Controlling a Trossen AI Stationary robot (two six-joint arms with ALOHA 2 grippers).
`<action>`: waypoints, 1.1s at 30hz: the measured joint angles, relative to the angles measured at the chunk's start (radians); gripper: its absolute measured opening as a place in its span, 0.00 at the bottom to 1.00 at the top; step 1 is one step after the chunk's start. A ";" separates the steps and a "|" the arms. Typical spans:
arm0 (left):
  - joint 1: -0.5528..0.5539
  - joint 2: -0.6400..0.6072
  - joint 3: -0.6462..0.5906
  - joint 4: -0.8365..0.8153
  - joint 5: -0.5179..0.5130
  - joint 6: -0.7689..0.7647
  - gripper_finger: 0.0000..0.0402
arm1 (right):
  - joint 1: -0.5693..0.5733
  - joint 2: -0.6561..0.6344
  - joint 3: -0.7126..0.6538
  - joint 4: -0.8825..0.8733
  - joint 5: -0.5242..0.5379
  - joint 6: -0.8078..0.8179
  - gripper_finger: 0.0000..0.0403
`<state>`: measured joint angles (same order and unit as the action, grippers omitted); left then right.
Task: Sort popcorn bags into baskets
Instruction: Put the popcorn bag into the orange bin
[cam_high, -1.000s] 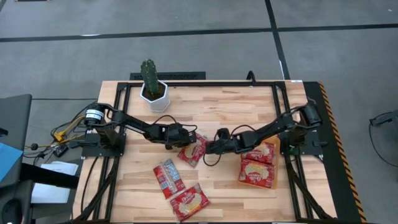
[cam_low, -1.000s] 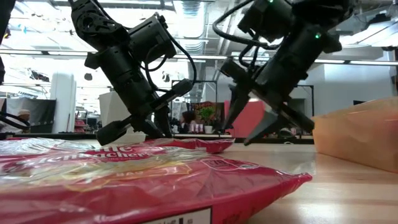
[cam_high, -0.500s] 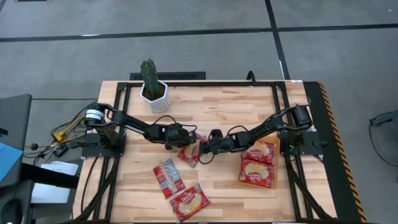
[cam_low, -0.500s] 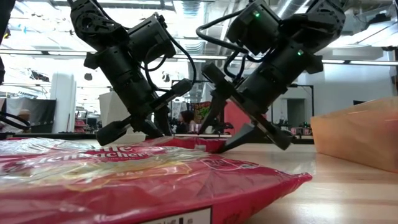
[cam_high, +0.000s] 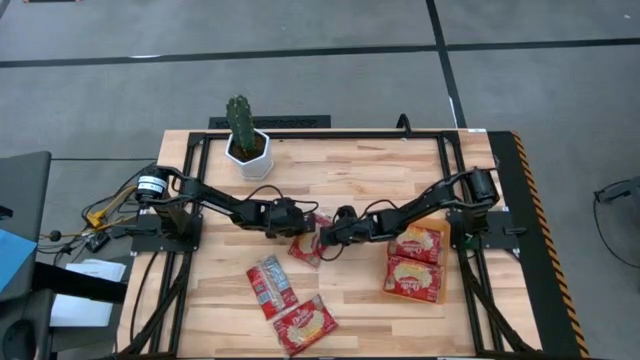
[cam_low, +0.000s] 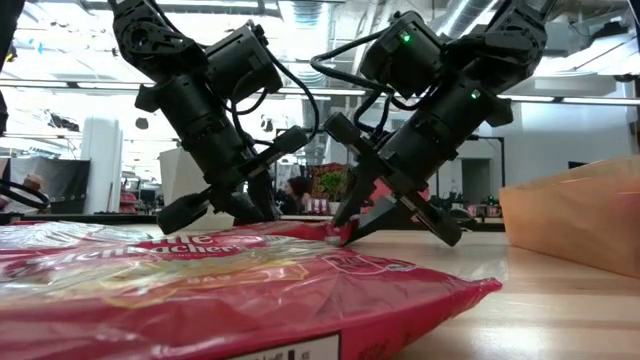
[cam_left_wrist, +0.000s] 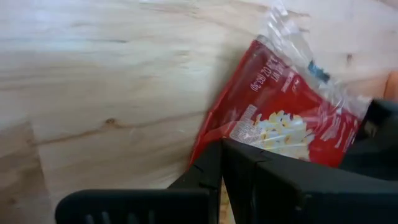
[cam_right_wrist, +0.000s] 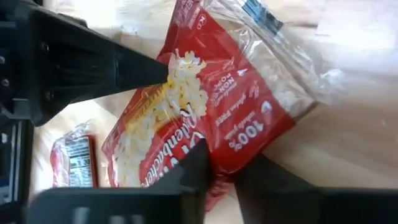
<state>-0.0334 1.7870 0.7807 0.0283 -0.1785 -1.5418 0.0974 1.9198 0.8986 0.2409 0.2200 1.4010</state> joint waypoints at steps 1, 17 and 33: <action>0.000 0.000 0.000 0.001 0.004 0.033 0.00 | -0.001 0.000 0.000 0.000 -0.007 -0.012 0.20; -0.001 -0.230 -0.002 -0.190 0.187 0.449 0.00 | -0.016 -0.093 -0.001 -0.015 -0.145 -0.219 0.03; -0.076 -0.541 0.000 -0.271 0.111 0.639 0.00 | -0.202 -0.698 0.081 -1.070 -0.491 -1.122 0.03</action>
<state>-0.1096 1.2460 0.7802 -0.2424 -0.0670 -0.9025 -0.1048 1.2213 0.9791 -0.8288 -0.2715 0.2790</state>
